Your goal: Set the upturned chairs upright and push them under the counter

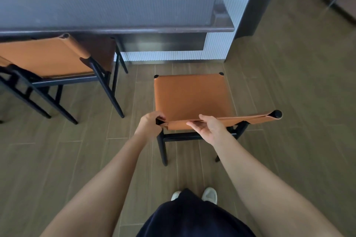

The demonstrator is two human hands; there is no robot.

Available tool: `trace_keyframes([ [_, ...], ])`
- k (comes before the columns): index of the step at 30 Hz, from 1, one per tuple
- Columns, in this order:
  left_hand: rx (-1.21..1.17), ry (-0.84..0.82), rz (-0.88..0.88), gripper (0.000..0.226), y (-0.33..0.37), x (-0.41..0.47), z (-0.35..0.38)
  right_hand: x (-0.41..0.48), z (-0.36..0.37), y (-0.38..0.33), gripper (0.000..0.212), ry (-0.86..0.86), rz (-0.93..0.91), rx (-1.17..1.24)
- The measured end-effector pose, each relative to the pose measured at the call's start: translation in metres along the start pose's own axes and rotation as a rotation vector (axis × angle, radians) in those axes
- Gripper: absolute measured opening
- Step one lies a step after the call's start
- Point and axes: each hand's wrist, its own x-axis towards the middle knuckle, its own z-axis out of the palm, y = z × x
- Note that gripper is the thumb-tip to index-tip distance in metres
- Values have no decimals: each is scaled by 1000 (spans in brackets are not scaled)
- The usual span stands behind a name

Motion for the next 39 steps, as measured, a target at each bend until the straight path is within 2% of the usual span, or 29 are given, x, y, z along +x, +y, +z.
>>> trace_keyframes([
  [3, -107, 5, -83, 25, 3, -4, -1, -6, -8, 0, 23, -2, -21, -4],
  [7, -471, 126, -233, 35, 10, -19, -3, -9, -19, -8, 16, -9, -35, -31],
  [9, -747, 248, -312, 36, 16, -25, 0, -11, -24, -12, 11, -6, -26, -42],
  [12, -1351, 409, -462, 32, 23, -34, 7, -15, -35, -18, 7, -8, 9, -76],
  [14, -1559, 373, -562, 24, 26, -39, 16, -15, -45, -22, 8, 2, 32, -108],
  [15, -1605, 335, -611, 27, 27, -41, 23, -15, -51, -24, 11, 11, 43, -126],
  [20, -1735, 198, -694, 38, 53, -40, 56, -12, -74, -45, 25, 46, 67, -150],
  [22, -1758, 181, -704, 53, 70, -34, 66, -10, -79, -57, 28, 55, 68, -131],
  [25, -1753, 188, -721, 57, 89, -21, 78, -7, -81, -72, 26, 53, 70, -115],
  [33, -1610, 280, -820, 29, 102, 1, 86, 12, -76, -80, 18, 85, 119, -227],
  [39, -1477, 237, -897, 15, 98, 10, 81, 24, -65, -76, 41, 160, 114, -290],
])
